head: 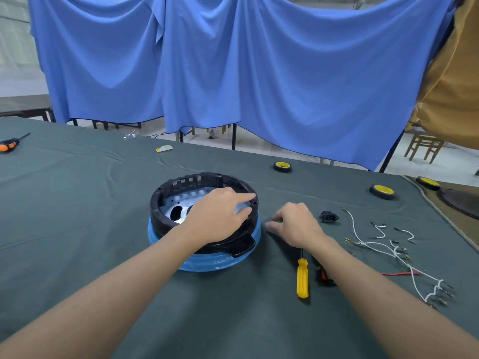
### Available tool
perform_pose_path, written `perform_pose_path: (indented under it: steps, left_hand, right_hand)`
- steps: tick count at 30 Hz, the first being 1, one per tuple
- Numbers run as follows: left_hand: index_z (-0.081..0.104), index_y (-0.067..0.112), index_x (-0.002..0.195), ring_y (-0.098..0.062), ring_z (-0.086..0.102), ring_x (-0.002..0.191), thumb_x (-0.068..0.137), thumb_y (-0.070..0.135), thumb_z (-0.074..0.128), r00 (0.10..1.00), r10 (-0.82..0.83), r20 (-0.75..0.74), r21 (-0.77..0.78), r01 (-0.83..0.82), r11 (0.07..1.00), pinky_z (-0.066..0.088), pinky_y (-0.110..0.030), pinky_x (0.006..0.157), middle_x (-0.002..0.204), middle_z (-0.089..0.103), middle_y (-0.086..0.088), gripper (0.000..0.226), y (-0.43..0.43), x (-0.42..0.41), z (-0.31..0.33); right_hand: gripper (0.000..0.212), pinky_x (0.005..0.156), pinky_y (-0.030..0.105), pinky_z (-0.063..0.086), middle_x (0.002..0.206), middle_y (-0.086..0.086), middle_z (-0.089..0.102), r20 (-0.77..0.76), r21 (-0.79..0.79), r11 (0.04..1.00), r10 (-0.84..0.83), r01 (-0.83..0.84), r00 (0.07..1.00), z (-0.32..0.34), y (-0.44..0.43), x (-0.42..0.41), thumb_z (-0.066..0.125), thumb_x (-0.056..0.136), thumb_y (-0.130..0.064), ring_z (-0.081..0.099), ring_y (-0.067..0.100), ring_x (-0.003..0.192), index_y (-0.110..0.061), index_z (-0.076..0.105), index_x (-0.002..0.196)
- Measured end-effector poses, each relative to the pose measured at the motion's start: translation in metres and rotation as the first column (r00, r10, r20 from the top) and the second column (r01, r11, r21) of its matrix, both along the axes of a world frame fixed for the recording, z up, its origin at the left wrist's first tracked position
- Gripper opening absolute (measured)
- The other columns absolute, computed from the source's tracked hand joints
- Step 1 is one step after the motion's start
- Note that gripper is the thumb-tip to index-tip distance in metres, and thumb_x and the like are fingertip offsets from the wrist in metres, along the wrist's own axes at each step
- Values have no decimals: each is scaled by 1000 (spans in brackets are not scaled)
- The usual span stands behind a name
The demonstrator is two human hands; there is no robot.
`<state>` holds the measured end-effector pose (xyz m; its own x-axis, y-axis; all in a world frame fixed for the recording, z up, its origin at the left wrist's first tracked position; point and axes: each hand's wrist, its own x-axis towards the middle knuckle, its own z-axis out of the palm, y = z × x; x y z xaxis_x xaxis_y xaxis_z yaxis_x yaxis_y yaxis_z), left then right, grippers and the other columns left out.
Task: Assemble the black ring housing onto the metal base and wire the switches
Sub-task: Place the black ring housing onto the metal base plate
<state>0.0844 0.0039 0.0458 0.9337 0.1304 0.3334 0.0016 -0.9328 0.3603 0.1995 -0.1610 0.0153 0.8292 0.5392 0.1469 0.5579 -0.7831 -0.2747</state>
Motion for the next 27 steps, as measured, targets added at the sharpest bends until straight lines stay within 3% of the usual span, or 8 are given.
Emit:
perform_pose_path:
  steps: [6,9,12,16,20,22,25,27]
  left_hand:
    - [62,36,130,-22,56,110,102,38,43,998,-1,-63,-5,1,1000,49,-43,90,116,64,-2,34,-2,3,-2]
    - [64,38,127,-17,59,75,101,37,45,999,-8,-51,-41,6,999,52,-42,78,72,63,13,32,0,3,-3]
    - [65,40,125,-13,40,48,100,37,46,998,-15,-55,-92,10,996,50,-37,66,41,47,15,31,5,5,-4]
    - [64,43,125,-10,38,43,100,39,46,998,-23,-65,-126,14,992,46,-33,60,37,41,11,31,7,5,-5]
    - [64,47,122,-11,39,48,98,40,48,997,-19,-77,-185,4,983,53,-39,70,48,52,-1,29,9,5,-6]
    - [65,47,120,-13,41,52,98,40,50,997,-22,-78,-215,5,977,53,-38,72,50,50,-4,28,9,6,-6]
    - [67,44,119,-8,38,49,97,39,53,997,-27,-68,-250,9,968,44,-30,66,50,50,2,26,9,7,-6]
    - [68,43,119,-3,45,48,96,39,55,998,-26,-59,-256,10,967,40,-27,64,46,53,10,26,9,8,-5]
  right_hand:
    - [21,88,39,51,100,10,71,-7,-4,998,56,-56,998,-3,-7,5,63,90,-28,51,30,118,-13,76,84]
    - [16,88,39,51,100,8,70,-3,40,998,48,-48,999,-6,-6,4,65,89,-26,51,29,118,-15,77,90]
    - [14,84,40,52,97,5,69,13,51,998,39,-39,999,-7,-4,1,64,88,-25,53,29,111,-17,76,89]
    - [14,89,40,47,102,0,67,70,115,990,76,-84,995,-4,-1,-3,62,89,-25,50,25,108,-17,74,90]
    - [10,75,27,51,73,-8,69,-58,510,860,59,-21,997,9,1,-10,69,84,-19,64,11,77,-24,67,75]
    - [10,67,25,49,72,-7,70,-100,643,766,79,4,992,15,2,-15,68,83,-15,62,9,68,-24,68,79]
    - [17,68,32,52,80,-3,71,-158,724,690,165,1,974,20,5,-20,62,89,-15,62,10,73,-25,70,100]
    - [18,75,37,55,81,-4,72,-157,722,691,172,-6,972,19,9,-22,60,89,-13,66,13,78,-25,72,97]
